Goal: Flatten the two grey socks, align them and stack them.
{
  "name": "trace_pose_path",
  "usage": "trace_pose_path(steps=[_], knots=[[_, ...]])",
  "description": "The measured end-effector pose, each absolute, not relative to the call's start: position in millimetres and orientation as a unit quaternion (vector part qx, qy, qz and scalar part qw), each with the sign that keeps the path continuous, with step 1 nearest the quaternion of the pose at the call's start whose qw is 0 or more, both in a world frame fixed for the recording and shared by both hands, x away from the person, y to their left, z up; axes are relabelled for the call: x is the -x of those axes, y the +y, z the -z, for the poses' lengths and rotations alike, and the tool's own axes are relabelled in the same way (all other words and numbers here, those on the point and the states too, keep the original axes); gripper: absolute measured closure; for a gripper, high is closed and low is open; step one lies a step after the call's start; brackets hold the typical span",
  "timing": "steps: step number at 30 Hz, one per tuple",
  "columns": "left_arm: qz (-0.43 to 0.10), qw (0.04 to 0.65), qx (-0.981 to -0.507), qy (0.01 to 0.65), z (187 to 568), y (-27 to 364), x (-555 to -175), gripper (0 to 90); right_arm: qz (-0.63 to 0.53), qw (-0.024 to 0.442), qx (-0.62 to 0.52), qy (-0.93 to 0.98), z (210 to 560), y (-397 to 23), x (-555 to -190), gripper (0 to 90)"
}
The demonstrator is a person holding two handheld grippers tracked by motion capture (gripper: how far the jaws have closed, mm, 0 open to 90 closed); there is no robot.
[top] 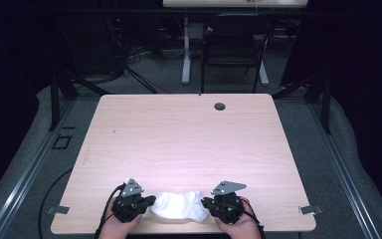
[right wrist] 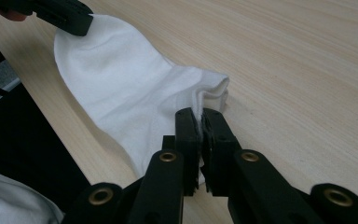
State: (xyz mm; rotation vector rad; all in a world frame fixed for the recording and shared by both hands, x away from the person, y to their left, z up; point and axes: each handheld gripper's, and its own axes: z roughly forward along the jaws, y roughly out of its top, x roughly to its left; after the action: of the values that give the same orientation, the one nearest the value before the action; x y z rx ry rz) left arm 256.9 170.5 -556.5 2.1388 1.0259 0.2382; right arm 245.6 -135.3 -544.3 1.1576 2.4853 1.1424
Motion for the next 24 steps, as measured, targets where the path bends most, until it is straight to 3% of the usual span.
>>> trace_pose_path(steps=[24], knots=[[-0.089,0.347,-0.842,0.403,570.8,169.1,-263.9,87.9,-0.36,0.076,-0.403,0.838,558.6,-136.6,-251.4,84.7]])
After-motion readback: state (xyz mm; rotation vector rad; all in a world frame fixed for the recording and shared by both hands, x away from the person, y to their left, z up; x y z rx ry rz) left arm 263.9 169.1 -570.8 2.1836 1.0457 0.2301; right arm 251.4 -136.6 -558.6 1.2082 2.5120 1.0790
